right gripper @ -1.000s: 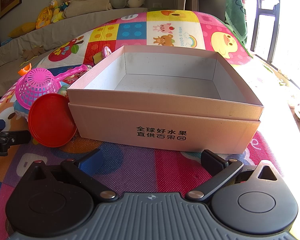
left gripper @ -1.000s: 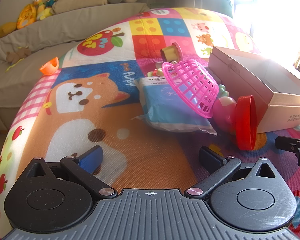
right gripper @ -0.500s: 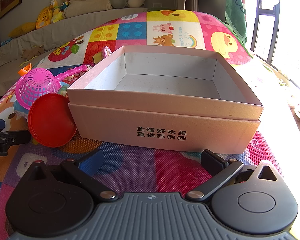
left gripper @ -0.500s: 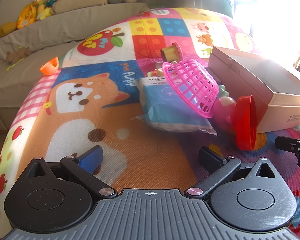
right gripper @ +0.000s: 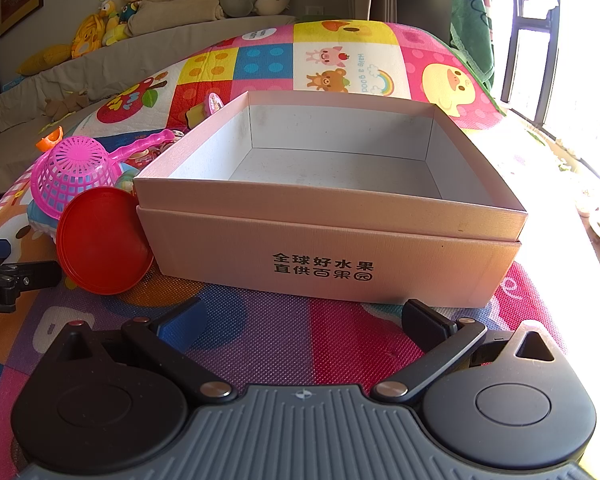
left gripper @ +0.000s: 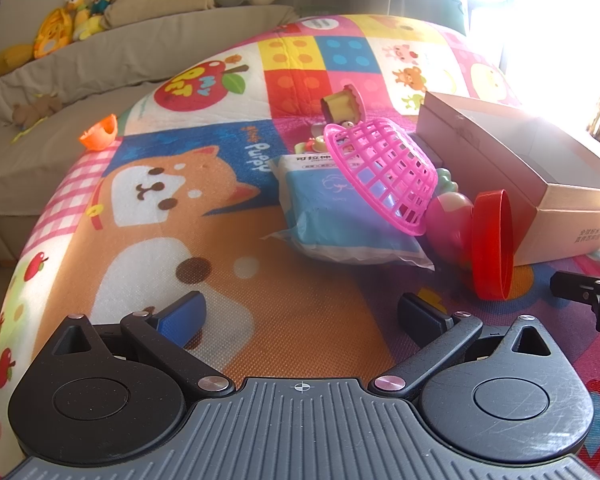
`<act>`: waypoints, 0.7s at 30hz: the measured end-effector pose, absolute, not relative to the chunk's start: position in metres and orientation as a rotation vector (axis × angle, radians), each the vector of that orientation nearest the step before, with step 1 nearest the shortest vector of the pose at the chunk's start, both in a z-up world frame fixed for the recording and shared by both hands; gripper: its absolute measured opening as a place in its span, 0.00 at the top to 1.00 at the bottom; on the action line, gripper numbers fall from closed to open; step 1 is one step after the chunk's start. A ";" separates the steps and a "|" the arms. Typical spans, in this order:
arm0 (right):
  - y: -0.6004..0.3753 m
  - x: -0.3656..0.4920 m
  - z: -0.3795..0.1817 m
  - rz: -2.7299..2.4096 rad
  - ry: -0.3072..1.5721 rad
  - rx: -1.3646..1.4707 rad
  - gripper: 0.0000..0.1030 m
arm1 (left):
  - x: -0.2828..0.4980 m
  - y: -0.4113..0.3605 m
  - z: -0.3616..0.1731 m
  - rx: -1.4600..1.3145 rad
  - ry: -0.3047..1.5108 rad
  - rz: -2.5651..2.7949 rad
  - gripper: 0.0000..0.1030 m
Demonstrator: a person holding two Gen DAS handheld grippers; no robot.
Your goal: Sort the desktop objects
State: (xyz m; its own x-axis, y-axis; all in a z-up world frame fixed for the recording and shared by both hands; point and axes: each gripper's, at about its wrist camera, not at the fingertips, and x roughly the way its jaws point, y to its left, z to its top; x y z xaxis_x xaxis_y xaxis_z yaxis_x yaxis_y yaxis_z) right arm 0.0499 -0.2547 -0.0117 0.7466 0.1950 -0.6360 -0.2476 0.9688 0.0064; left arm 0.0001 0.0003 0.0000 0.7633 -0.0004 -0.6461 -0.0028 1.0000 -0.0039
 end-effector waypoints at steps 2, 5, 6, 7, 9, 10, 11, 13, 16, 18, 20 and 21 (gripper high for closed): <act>-0.255 0.051 -0.012 0.243 0.687 -0.079 0.00 | 0.000 0.000 0.000 -0.005 0.702 0.001 0.00; -0.255 0.052 -0.012 0.244 0.688 -0.077 0.00 | 0.000 0.000 0.000 -0.005 0.703 0.001 0.00; -0.256 0.052 -0.012 0.244 0.688 -0.075 0.00 | 0.000 0.000 0.000 -0.004 0.703 0.001 0.00; -0.256 0.052 -0.012 0.245 0.689 -0.074 0.00 | 0.000 0.000 0.000 -0.003 0.704 0.001 0.00; -0.256 0.052 -0.012 0.246 0.693 -0.073 0.00 | 0.000 0.000 0.000 0.001 0.708 0.001 0.00; -0.255 0.050 -0.011 0.245 0.697 -0.069 0.00 | 0.000 -0.001 0.002 0.001 0.711 0.000 0.00; -0.253 0.048 -0.009 0.244 0.708 -0.066 0.00 | -0.001 0.000 0.003 0.001 0.715 0.000 0.00; -0.253 0.044 -0.008 0.242 0.741 -0.072 0.00 | 0.003 0.000 0.001 -0.002 0.725 0.002 0.00; -0.252 0.036 -0.006 0.235 0.762 -0.074 0.00 | 0.000 0.000 0.001 0.002 0.737 0.003 0.00; -0.251 0.029 -0.005 0.215 0.770 -0.074 0.00 | -0.001 0.000 0.002 0.005 0.744 -0.003 0.00; -0.250 0.025 -0.005 0.202 0.770 -0.072 0.00 | -0.001 0.001 0.003 0.006 0.747 -0.010 0.00; -0.250 0.026 -0.005 0.200 0.770 -0.073 0.00 | -0.002 0.001 0.002 0.005 0.744 -0.012 0.00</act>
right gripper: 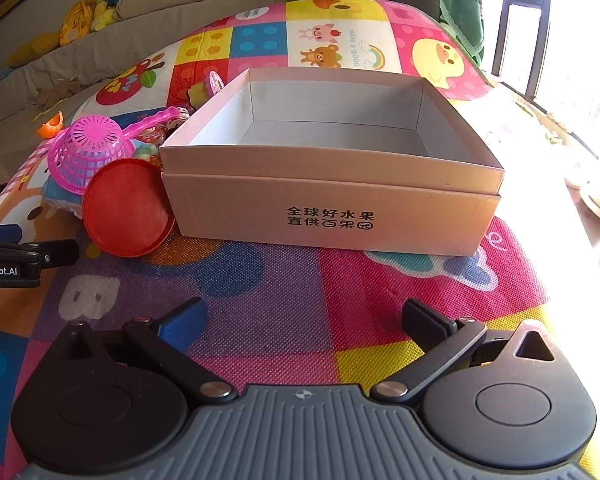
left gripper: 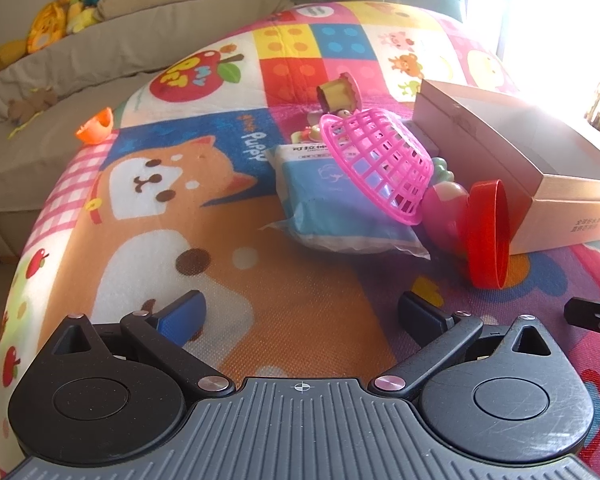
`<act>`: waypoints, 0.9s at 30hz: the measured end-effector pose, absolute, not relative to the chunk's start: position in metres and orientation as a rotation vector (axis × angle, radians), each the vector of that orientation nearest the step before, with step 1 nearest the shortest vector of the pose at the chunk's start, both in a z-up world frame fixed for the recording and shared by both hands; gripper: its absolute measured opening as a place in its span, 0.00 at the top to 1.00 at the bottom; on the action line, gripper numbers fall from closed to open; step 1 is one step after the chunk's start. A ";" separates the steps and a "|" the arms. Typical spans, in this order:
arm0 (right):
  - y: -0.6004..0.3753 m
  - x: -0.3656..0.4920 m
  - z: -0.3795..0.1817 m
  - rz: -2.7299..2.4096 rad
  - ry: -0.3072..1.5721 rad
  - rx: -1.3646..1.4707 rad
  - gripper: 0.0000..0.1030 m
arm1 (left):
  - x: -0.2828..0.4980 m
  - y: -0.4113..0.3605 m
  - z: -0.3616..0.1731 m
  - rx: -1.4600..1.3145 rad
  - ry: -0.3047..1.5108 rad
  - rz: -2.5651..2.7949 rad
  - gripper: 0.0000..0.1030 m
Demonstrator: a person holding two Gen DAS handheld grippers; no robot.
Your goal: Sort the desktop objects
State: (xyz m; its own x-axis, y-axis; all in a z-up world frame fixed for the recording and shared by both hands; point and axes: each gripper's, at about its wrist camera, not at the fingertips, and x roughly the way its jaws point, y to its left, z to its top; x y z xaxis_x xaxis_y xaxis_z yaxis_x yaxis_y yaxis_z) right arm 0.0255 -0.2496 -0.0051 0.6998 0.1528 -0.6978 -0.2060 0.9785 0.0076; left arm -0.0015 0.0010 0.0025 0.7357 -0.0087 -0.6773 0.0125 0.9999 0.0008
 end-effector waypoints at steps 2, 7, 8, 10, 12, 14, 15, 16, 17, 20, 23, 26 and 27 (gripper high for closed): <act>-0.250 0.025 -0.005 0.201 0.768 -0.070 0.00 | -0.003 0.002 0.002 -0.003 0.736 -0.017 0.00; -0.252 0.021 -0.006 0.205 0.751 -0.062 0.00 | -0.011 0.017 0.016 -0.065 0.662 0.006 0.00; -0.252 0.020 -0.007 0.205 0.750 -0.061 0.00 | -0.011 0.024 0.023 -0.070 0.627 0.031 0.00; -0.252 0.020 -0.007 0.204 0.749 -0.061 0.00 | -0.003 0.040 0.037 -0.060 0.562 0.119 0.00; -0.251 0.021 -0.007 0.201 0.748 -0.062 0.00 | 0.015 0.062 0.048 -0.051 0.517 0.202 0.00; -0.251 0.021 -0.007 0.198 0.748 -0.063 0.00 | 0.040 0.086 0.055 -0.045 0.493 0.269 0.00; -0.250 0.021 -0.007 0.198 0.748 -0.063 0.00 | 0.055 0.097 0.057 -0.041 0.487 0.297 0.00; -0.250 0.021 -0.007 0.198 0.748 -0.064 0.00 | 0.075 0.112 0.057 -0.033 0.487 0.327 0.00; -0.250 0.021 -0.007 0.197 0.747 -0.065 0.00 | 0.092 0.123 0.055 -0.020 0.489 0.355 0.00; -0.250 0.021 -0.007 0.196 0.747 -0.065 0.00 | 0.147 0.152 0.043 0.027 0.512 0.444 0.00; -0.250 0.021 -0.007 0.196 0.748 -0.065 0.00 | 0.183 0.175 0.035 0.002 0.535 0.508 0.00; -0.250 0.021 -0.007 0.196 0.748 -0.065 0.00 | 0.203 0.185 0.028 -0.025 0.586 0.507 0.04; -0.250 0.021 -0.007 0.196 0.748 -0.065 0.00 | 0.207 0.186 0.026 -0.022 0.602 0.512 0.16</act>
